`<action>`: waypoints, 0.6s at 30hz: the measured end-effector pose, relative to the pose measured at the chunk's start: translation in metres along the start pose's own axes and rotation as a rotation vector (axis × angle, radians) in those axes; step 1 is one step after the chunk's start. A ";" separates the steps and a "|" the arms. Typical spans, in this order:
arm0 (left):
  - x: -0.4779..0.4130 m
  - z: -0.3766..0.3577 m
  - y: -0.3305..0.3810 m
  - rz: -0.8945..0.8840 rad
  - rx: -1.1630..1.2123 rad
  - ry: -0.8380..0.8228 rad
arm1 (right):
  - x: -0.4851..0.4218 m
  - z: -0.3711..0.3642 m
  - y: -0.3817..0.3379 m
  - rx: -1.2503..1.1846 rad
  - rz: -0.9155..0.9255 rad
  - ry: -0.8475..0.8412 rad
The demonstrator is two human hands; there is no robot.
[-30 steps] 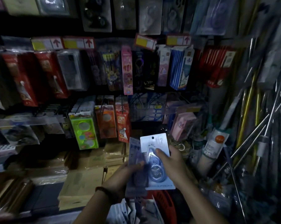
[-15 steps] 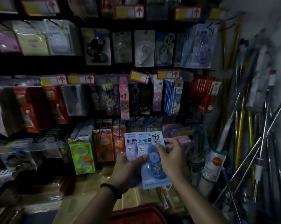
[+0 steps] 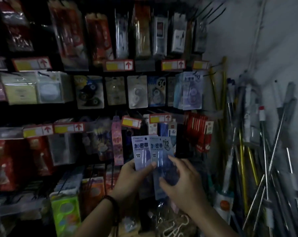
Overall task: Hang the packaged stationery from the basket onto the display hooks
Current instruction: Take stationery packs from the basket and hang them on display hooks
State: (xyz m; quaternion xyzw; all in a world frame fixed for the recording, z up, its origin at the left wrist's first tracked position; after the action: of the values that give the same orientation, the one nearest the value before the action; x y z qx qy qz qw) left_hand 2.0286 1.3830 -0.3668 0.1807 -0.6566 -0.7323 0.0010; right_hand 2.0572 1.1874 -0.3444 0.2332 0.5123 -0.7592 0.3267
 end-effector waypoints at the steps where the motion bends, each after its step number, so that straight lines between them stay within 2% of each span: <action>1: -0.009 -0.004 0.005 -0.011 0.011 -0.029 | -0.009 0.009 0.000 -0.009 0.005 0.032; 3: -0.027 -0.011 0.018 -0.041 0.062 -0.076 | -0.030 0.027 -0.002 0.013 0.022 0.080; 6: -0.051 -0.014 0.049 -0.107 0.082 -0.055 | -0.067 0.055 -0.001 0.070 0.055 0.145; 9: -0.073 -0.016 0.086 -0.161 -0.003 -0.014 | -0.106 0.085 0.001 0.111 0.085 0.210; 13: -0.101 -0.013 0.124 -0.211 -0.167 0.129 | -0.156 0.117 0.008 0.168 0.080 0.269; 18: -0.135 -0.016 0.157 -0.263 -0.375 0.233 | -0.208 0.137 0.024 0.220 0.061 0.291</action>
State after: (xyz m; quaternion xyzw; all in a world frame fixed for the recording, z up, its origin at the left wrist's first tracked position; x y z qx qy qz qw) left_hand 2.1218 1.3780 -0.1816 0.3443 -0.4754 -0.8094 0.0148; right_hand 2.2133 1.1067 -0.1661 0.3904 0.4609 -0.7586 0.2443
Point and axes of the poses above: each hand's wrist, its own x-axis away from the middle knuckle, its own z-axis out of the back of the hand, y = z × x, the point moved 8 cm from there along -x, towards the middle knuckle, and after that the axes turned 12 degrees about -x, right-handed, at the moved point
